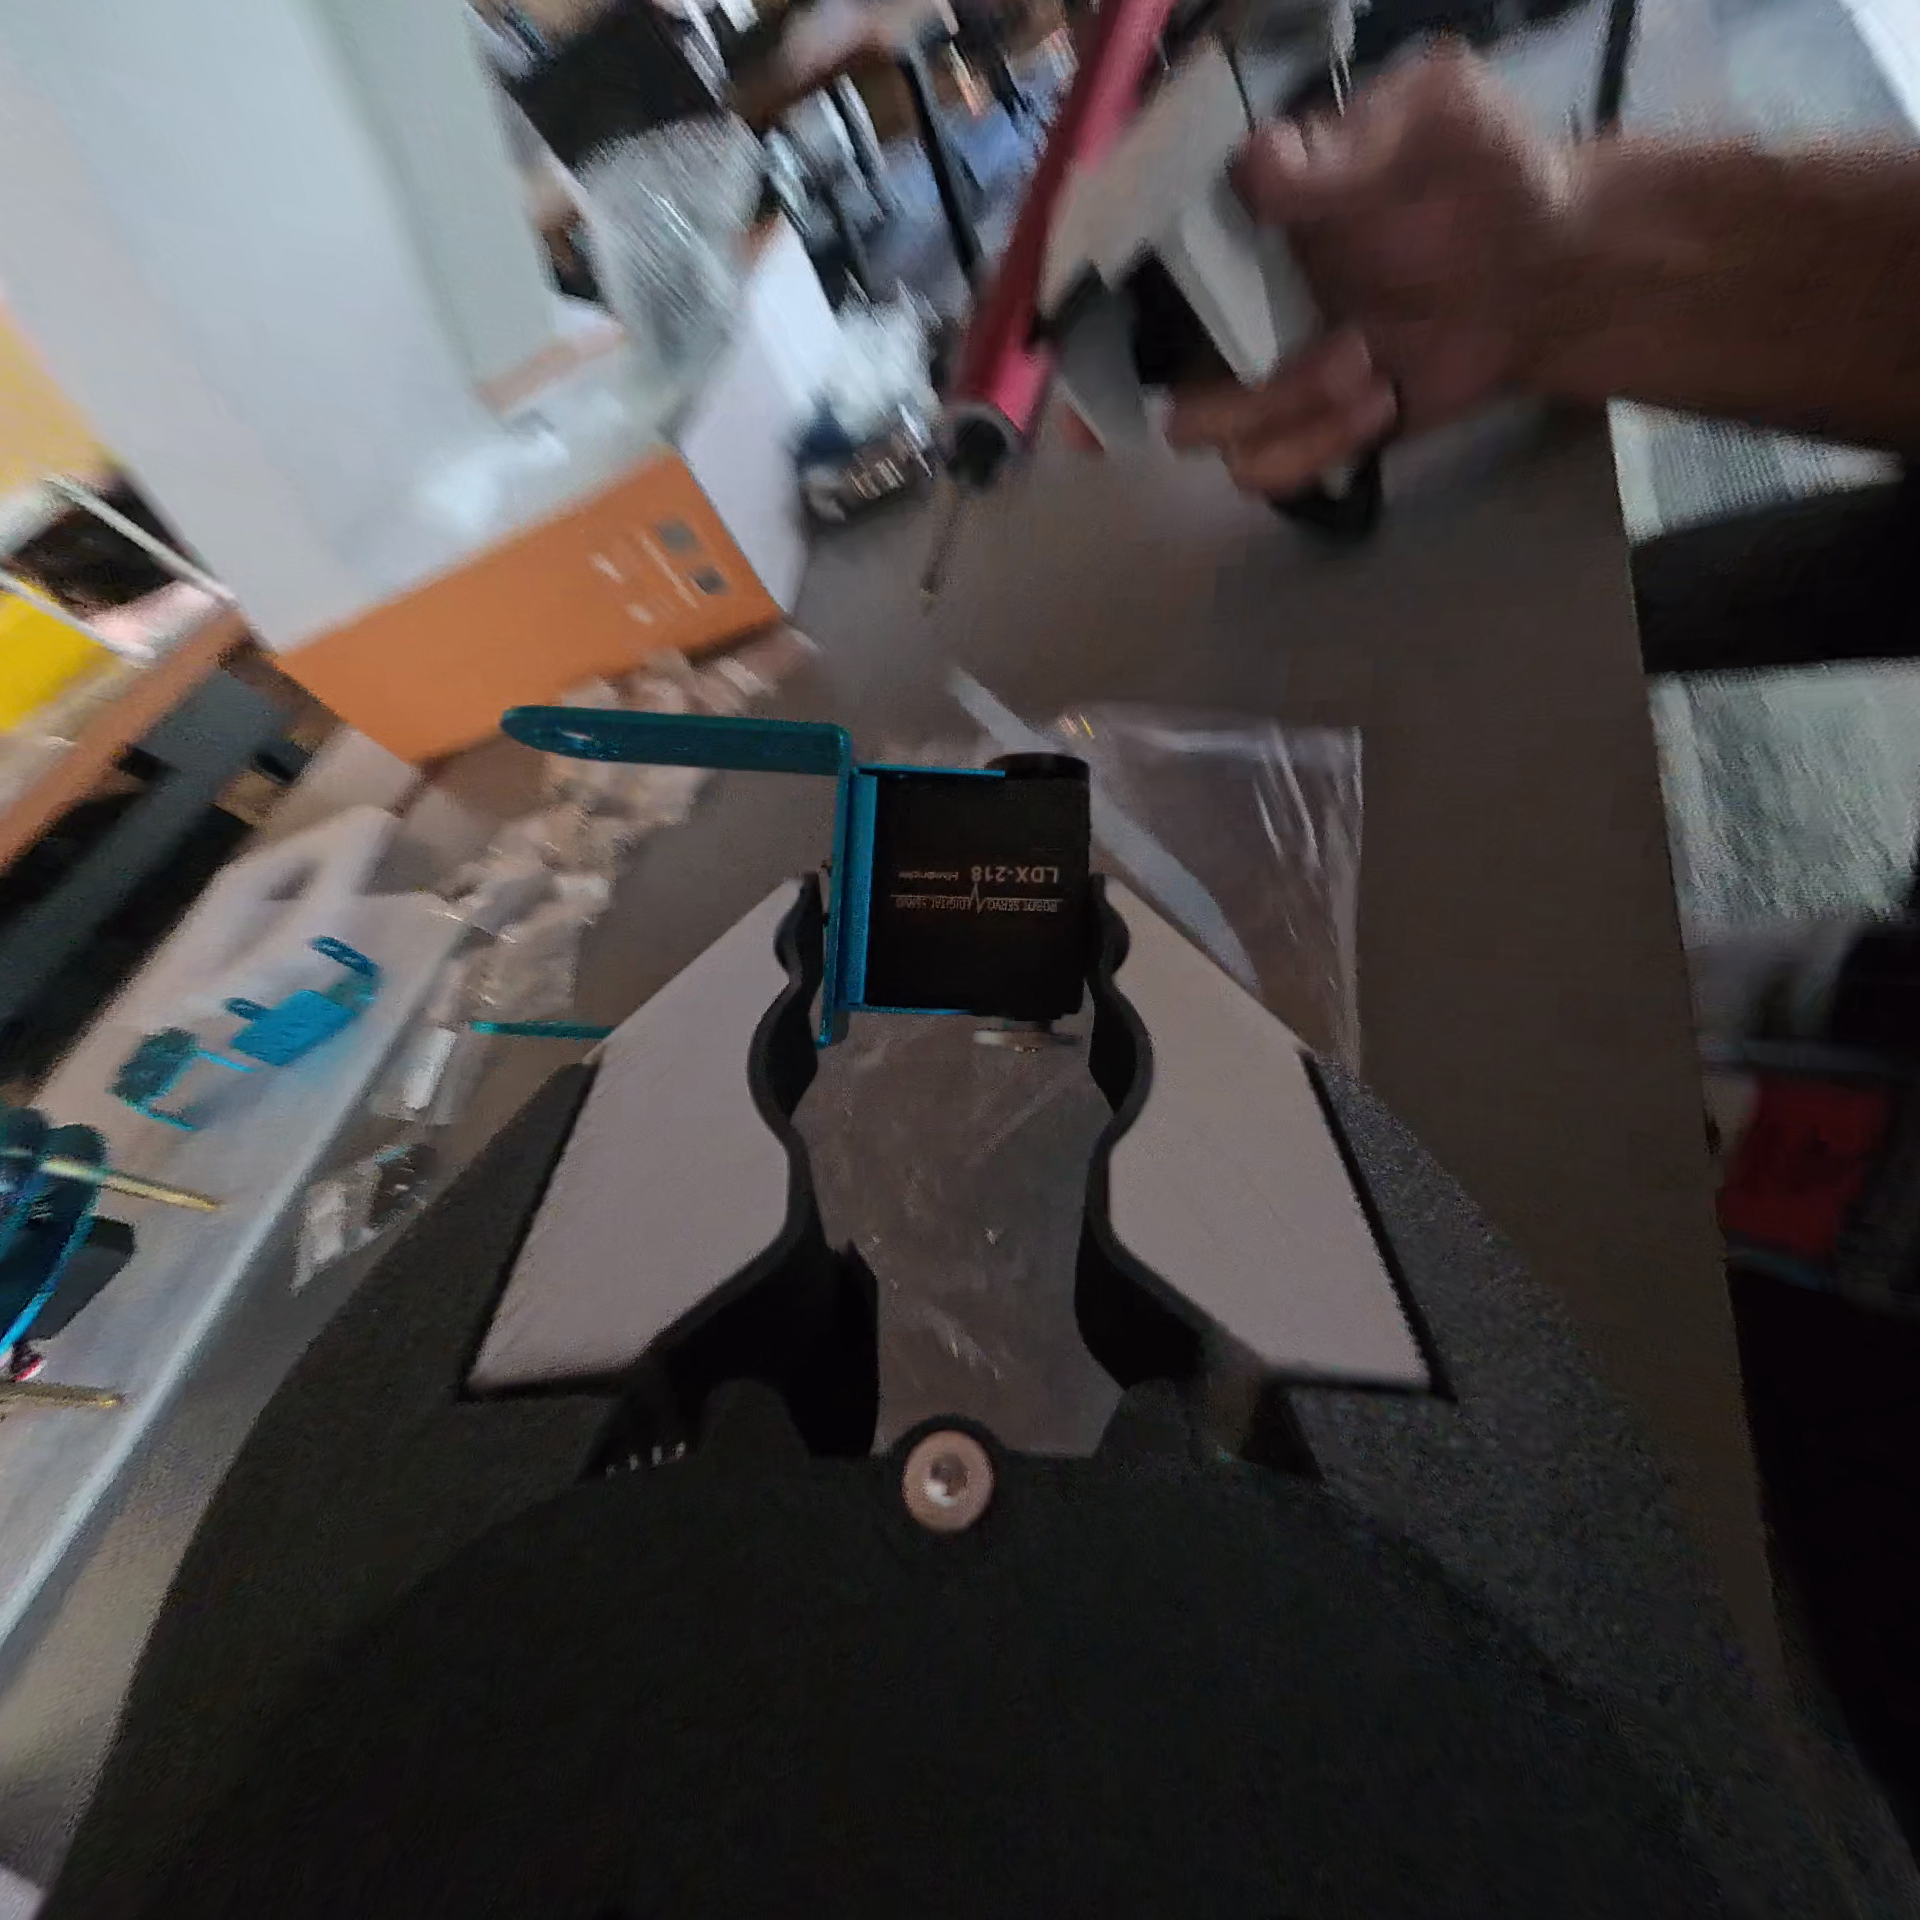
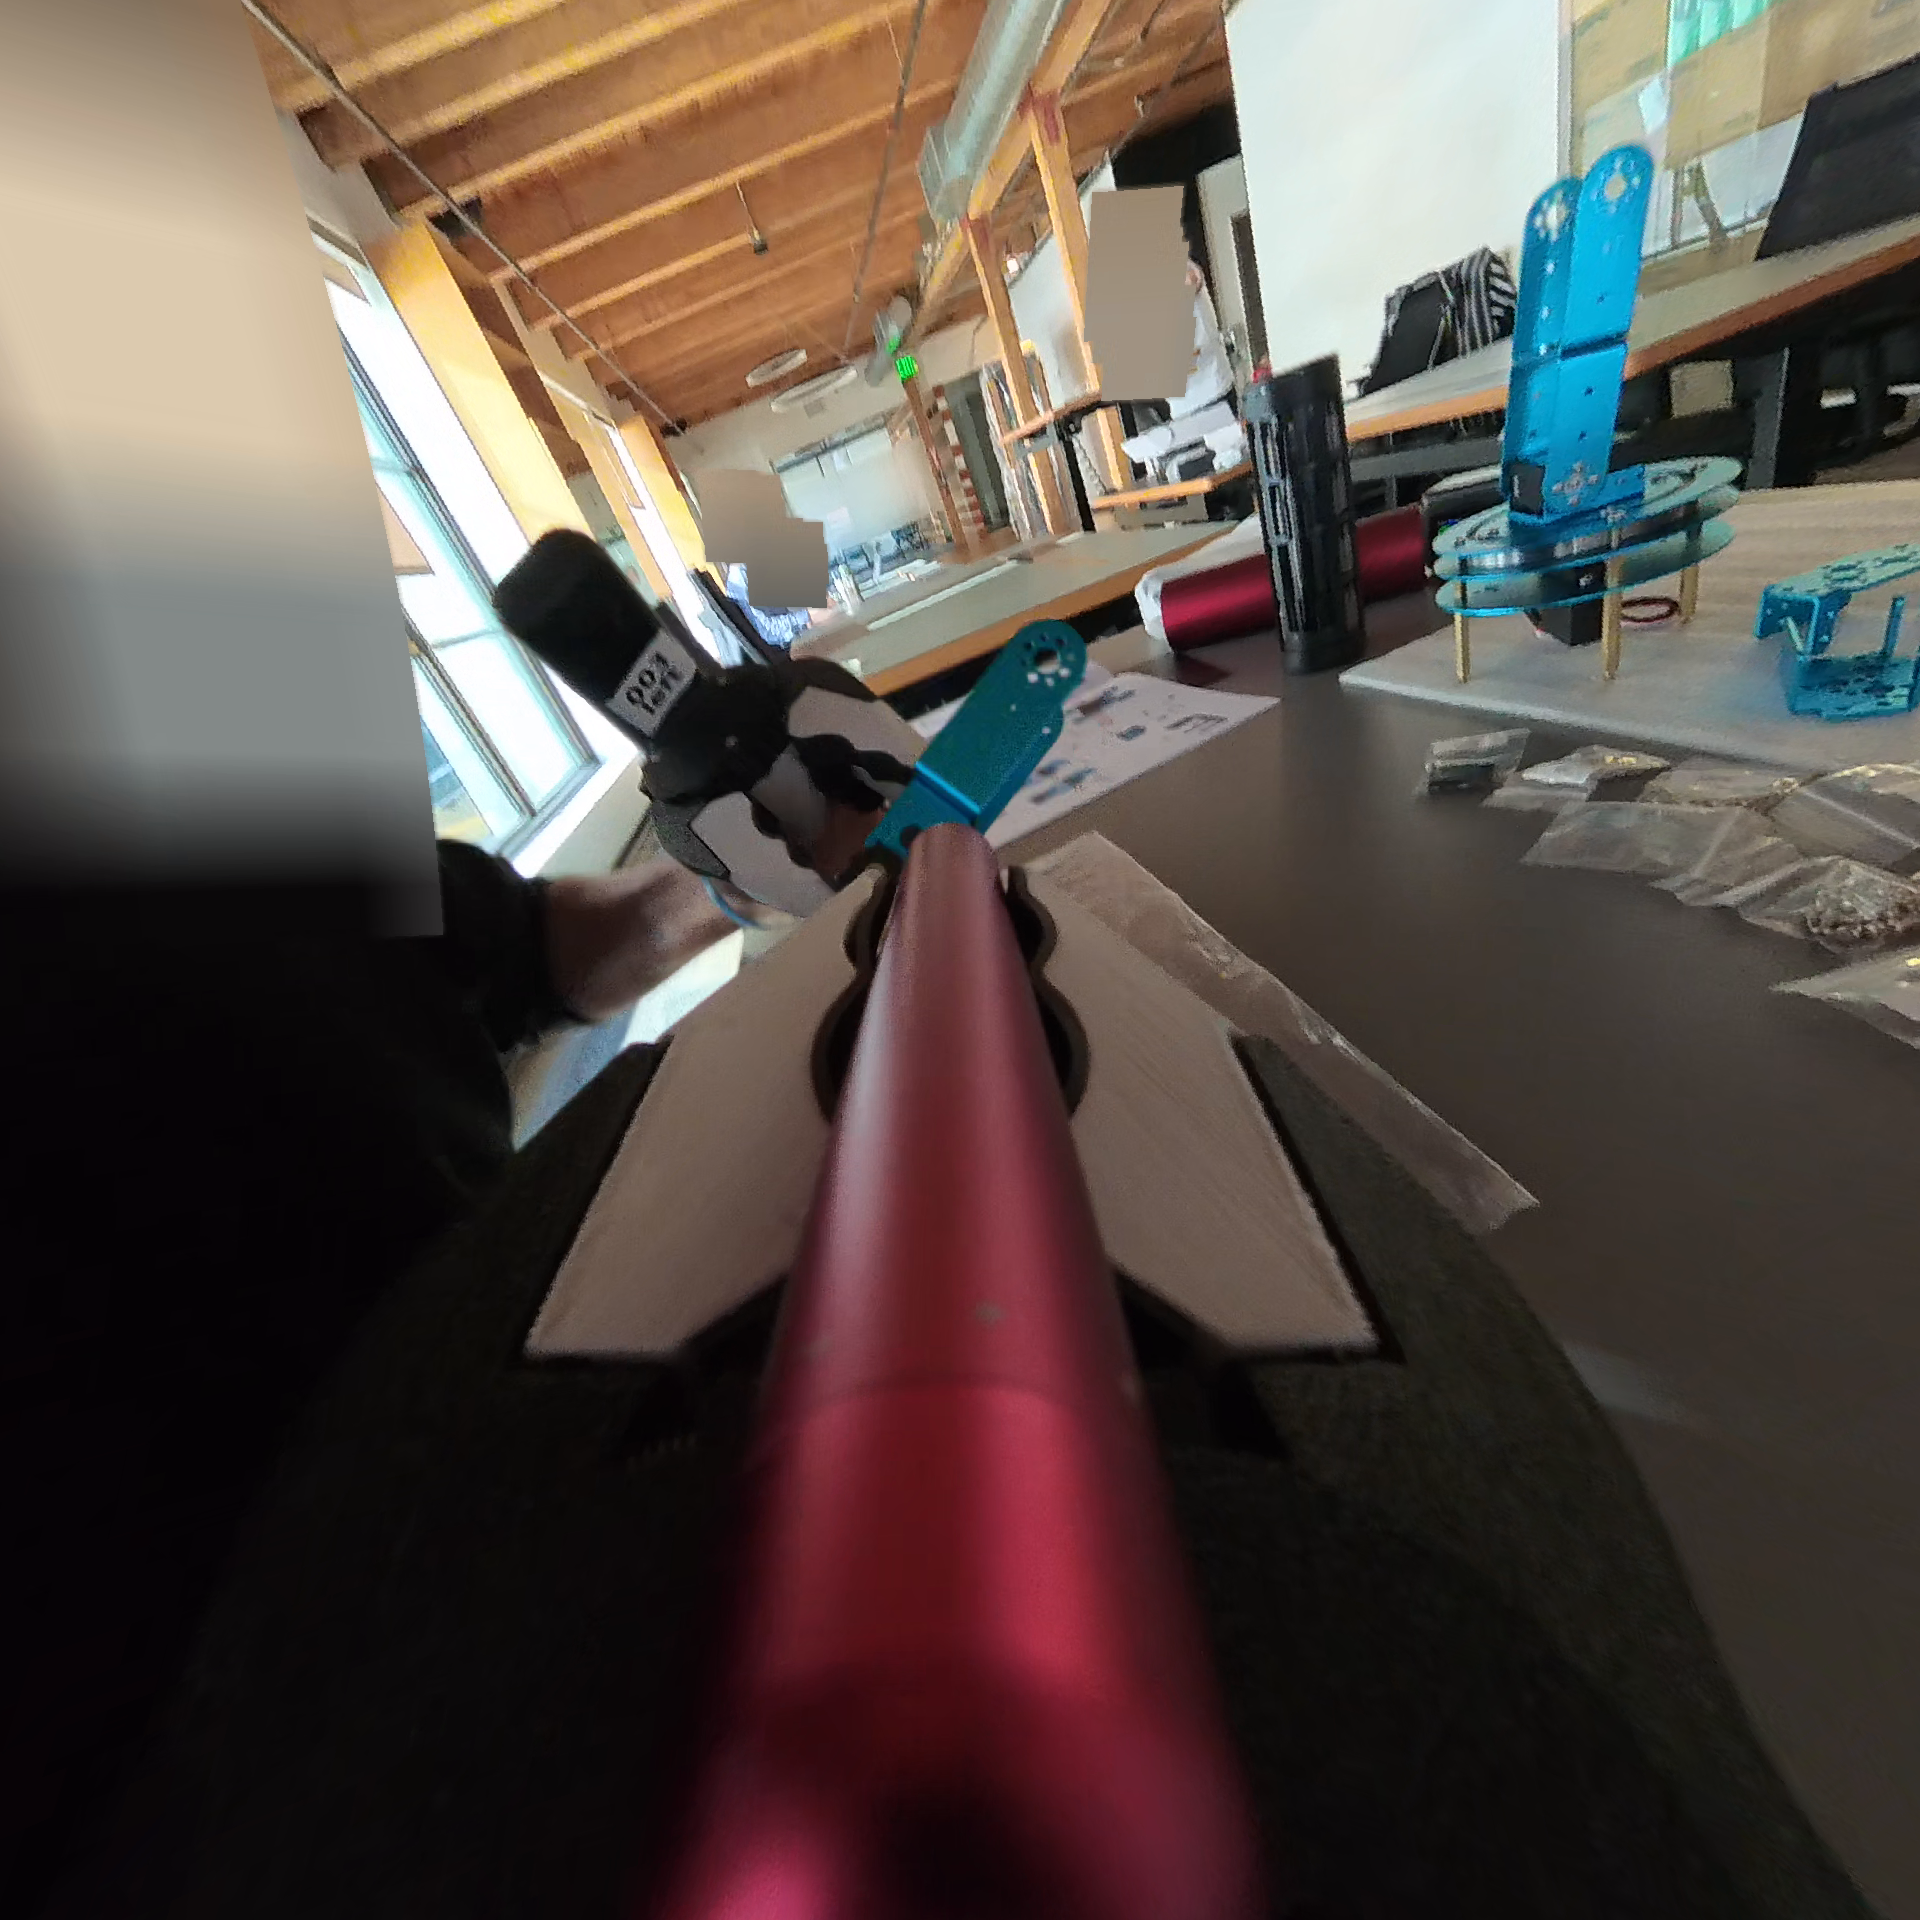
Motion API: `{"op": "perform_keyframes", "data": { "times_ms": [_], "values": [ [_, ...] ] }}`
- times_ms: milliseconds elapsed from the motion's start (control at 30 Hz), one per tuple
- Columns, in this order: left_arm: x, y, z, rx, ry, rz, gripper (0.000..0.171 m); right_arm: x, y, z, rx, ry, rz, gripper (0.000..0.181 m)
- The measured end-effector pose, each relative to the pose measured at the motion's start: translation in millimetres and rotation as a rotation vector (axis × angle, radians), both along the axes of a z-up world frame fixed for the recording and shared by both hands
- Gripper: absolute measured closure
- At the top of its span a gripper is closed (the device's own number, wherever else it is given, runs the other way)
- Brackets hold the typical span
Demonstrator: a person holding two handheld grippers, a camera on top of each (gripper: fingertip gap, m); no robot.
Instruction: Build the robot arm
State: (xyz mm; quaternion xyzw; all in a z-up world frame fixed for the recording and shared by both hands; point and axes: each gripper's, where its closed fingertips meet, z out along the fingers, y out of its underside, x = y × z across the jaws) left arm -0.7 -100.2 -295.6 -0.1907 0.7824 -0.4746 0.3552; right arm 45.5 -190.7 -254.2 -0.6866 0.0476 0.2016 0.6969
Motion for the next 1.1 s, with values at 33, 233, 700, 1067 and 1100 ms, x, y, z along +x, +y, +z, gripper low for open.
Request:
{"op": "perform_keyframes", "data": {
  "times_ms": [33,233,700,1067,1100],
  "values": [
    [0,1,10,-0.056,-0.051,0.014,0.121,-1,0,5,0.026,0.008,0.002,0.160],
    [-12,-1,45,-0.189,-0.238,0.028,0.121,-23,8,21,0.086,-0.151,0.014,0.158],
    [-28,7,-15,-0.046,0.270,-0.058,0.121,-7,-7,5,0.028,-0.175,-0.080,0.158],
    [-34,-35,44,-1.053,0.962,-0.469,0.123,-5,-12,13,0.077,-0.153,-0.096,0.158],
    [-28,-37,39,-1.097,1.006,-0.455,0.123,-5,-11,13,0.076,-0.153,-0.099,0.158]
  ]
}}
